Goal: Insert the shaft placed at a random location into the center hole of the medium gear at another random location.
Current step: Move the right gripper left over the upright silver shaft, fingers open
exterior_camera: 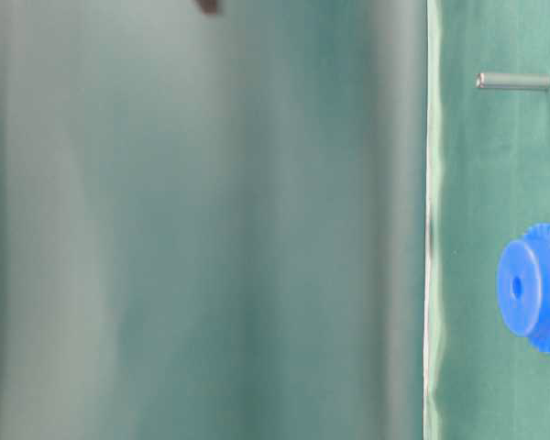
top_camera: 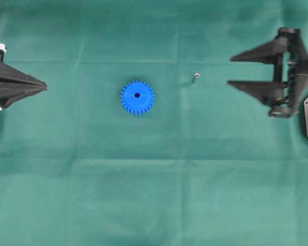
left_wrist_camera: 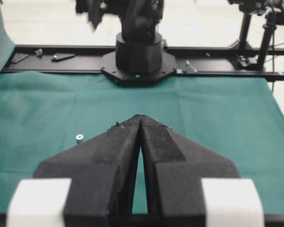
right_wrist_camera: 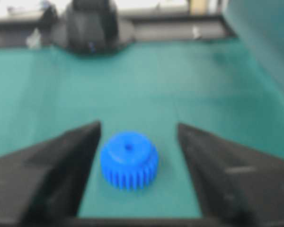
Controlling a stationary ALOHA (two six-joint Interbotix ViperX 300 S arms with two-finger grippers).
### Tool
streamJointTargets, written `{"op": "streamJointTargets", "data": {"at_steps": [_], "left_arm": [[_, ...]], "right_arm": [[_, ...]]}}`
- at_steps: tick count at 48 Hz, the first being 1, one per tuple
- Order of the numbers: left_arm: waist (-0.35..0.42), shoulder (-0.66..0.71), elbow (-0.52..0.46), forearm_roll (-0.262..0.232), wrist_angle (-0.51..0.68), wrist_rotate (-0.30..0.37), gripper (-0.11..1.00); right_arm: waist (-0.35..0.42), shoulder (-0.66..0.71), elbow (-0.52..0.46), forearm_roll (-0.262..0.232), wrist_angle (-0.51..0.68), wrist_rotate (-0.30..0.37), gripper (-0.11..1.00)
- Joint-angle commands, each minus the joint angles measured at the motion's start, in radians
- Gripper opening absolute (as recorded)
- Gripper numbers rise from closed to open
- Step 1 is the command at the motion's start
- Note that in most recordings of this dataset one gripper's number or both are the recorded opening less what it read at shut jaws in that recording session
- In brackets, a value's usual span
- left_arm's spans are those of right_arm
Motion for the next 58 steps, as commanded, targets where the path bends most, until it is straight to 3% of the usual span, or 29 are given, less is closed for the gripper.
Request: {"op": "streamJointTargets", "data": {"at_steps": [1,7,25,58], "left_arm": [[-0.002,0.005,-0.025,0.005,-0.005,0.002,0.00],[-0.002,0.005,-0.023,0.003,-0.005,0.002,0.00],[-0.002,0.011,-0.021,0.003,-0.003,0.006,0.00],[-0.002,0.011,-0.020,0.003,-0.002,0.005,0.00]], "right_arm": [[-0.017,0.092,-0.015,0.000,-0.054,-0.008,0.88],[-0.051,0.224,-0.015,0.003,-0.117,-0.009,0.83],[-0.084,0.529,-0.023,0.029,-0.324,-0.011,0.84],[-0.101,0.718,-0.048,0.069,-0.407,-0.011,0.83]]}}
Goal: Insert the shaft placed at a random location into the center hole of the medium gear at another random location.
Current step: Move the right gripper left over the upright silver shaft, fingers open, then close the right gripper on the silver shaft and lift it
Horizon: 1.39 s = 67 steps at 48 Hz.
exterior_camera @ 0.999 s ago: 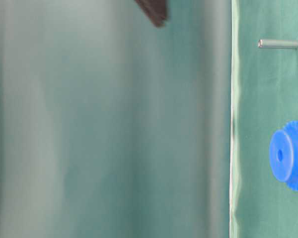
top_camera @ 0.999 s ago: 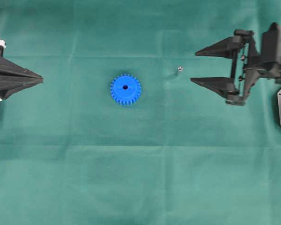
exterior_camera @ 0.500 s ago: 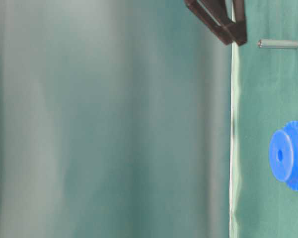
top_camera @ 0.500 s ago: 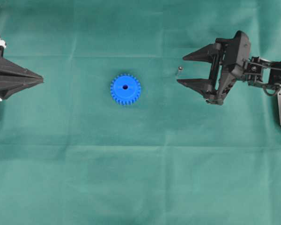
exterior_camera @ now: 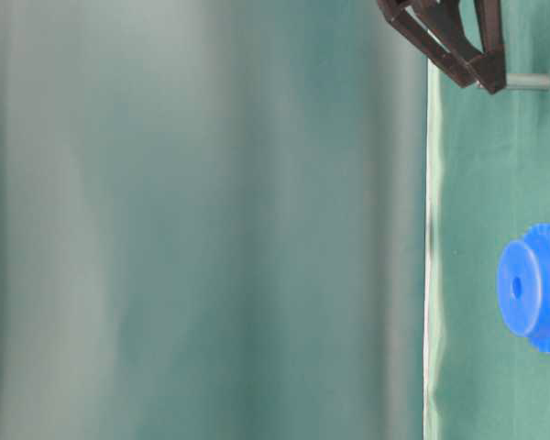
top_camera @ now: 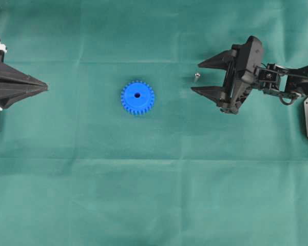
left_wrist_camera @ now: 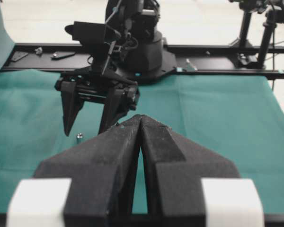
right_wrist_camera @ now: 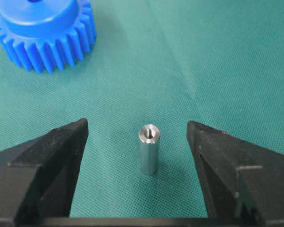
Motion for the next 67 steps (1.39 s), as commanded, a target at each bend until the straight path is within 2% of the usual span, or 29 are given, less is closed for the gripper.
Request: {"op": "streamJointTargets", "data": {"at_steps": [1,10,16,19,27,28,44,55,67], "left_arm": [[0.000,0.008,-0.020,0.003,-0.005,0.000,0.00],[-0.002,0.008,-0.020,0.002,-0.005,-0.002,0.00],[0.000,0.008,-0.020,0.002,-0.005,-0.003,0.00],[-0.002,0.008,-0.020,0.002,-0.005,-0.003,0.00],[0.000,0.008,-0.021,0.003,-0.005,-0.003,0.00],[0.000,0.008,-0.021,0.002,-0.005,-0.005,0.00],[-0.002,0.008,-0.021,0.002,-0.005,-0.005,0.00],[0.000,0.009,-0.021,0.003,-0.005,-0.005,0.00],[0.000,0.012,-0.020,0.003,-0.005,-0.006,0.00]], "right_arm": [[-0.006,0.003,-0.021,0.003,-0.020,-0.009,0.83],[-0.006,0.021,-0.037,0.005,-0.020,-0.009,0.76],[-0.005,0.026,-0.038,0.006,-0.015,-0.009,0.68],[-0.006,0.025,-0.037,0.009,-0.015,-0.009,0.56],[-0.006,0.026,-0.034,0.009,-0.015,-0.012,0.15],[-0.005,0.026,-0.034,0.009,-0.015,-0.011,0.13],[-0.006,0.021,-0.035,0.006,-0.006,-0.015,0.13],[-0.005,-0.089,-0.051,0.008,0.121,-0.021,0.13],[-0.006,-0.250,-0.084,0.008,0.282,-0.057,0.13]]}}
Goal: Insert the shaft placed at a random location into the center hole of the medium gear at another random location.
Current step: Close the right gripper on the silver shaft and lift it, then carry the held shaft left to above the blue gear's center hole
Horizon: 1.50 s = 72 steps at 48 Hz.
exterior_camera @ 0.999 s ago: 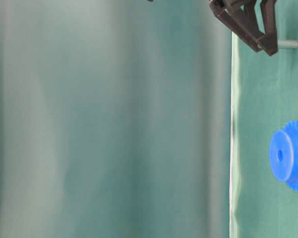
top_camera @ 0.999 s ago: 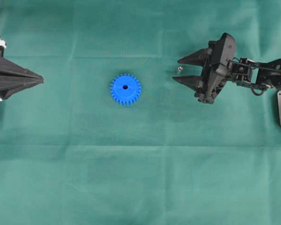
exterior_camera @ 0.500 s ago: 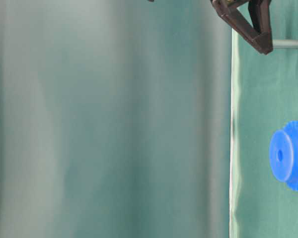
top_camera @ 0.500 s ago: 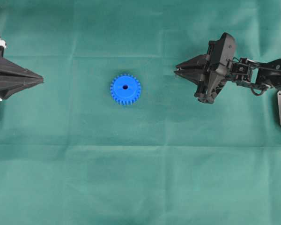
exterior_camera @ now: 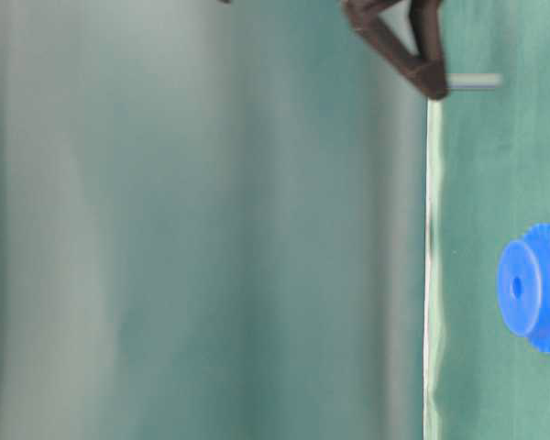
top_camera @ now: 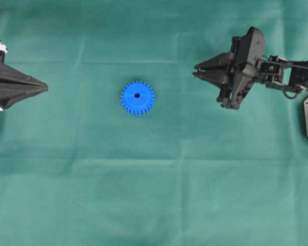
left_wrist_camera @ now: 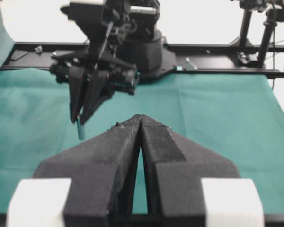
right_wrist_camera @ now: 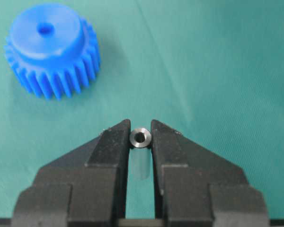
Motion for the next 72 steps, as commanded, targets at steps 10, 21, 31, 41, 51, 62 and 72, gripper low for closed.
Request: {"op": "streamJointTargets", "data": {"at_steps": [10,21,31,41,51,62,72], "left_arm": [[0.000,0.009,-0.020,0.003,-0.002,-0.002,0.00],[-0.002,0.009,-0.020,0.002,0.003,-0.002,0.00],[0.000,0.009,-0.020,0.003,0.003,-0.002,0.00],[0.000,0.011,-0.018,0.002,0.003,-0.002,0.00],[0.000,0.011,-0.018,0.002,0.003,-0.002,0.00],[-0.002,0.011,-0.018,0.002,0.003,-0.002,0.00],[-0.002,0.011,-0.018,0.002,0.005,-0.002,0.00]], "right_arm": [[-0.003,-0.087,-0.040,-0.003,0.083,-0.025,0.13],[-0.003,-0.083,-0.041,-0.002,0.080,-0.025,0.13],[0.020,-0.048,-0.080,0.002,0.078,-0.021,0.13],[0.061,0.029,-0.166,0.002,0.083,-0.021,0.13],[0.092,0.109,-0.267,0.002,0.091,-0.021,0.13],[0.121,0.186,-0.373,0.002,0.114,-0.021,0.13],[0.133,0.236,-0.433,0.002,0.120,-0.021,0.13]]}}
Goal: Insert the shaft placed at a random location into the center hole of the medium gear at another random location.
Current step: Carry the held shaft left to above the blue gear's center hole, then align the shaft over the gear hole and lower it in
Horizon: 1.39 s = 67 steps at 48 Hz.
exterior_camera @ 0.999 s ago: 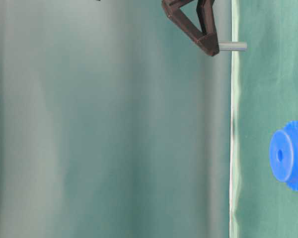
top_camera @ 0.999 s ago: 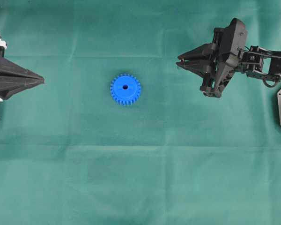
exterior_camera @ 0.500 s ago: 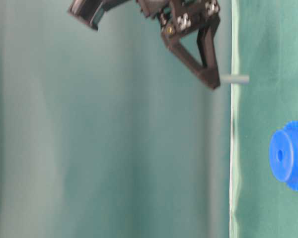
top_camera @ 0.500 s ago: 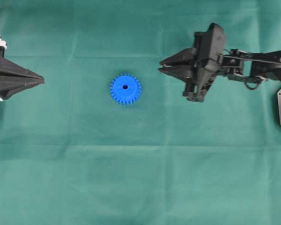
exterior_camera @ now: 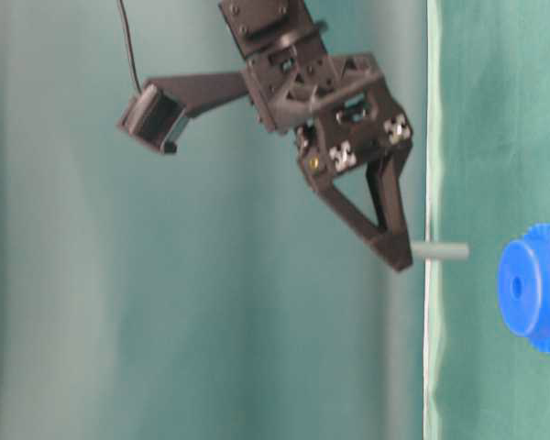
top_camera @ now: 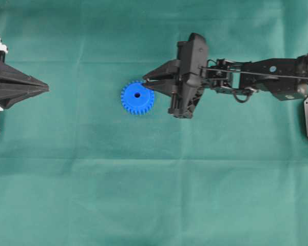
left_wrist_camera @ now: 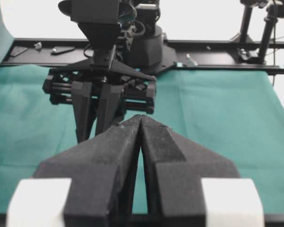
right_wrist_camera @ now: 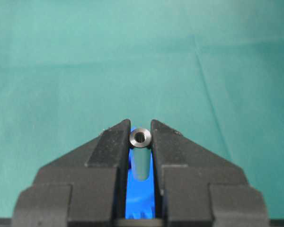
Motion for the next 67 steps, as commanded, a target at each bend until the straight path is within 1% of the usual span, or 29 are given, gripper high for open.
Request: {"op": "streamJointTargets", "data": {"at_steps": [1,16,42,67], "left_arm": [[0.000,0.008,-0.017,0.002,-0.005,-0.002,0.00],[-0.002,0.008,-0.018,0.002,-0.005,-0.002,0.00],[0.000,0.008,-0.018,0.003,-0.006,-0.002,0.00],[-0.002,0.008,-0.018,0.002,-0.011,-0.002,0.00]], "right_arm": [[0.008,0.006,-0.051,0.002,0.005,-0.011,0.13],[0.018,0.037,-0.084,0.002,0.012,-0.011,0.13],[0.018,0.040,-0.086,0.003,0.012,-0.008,0.13],[0.025,0.081,-0.086,0.005,0.000,-0.002,0.13]]}}
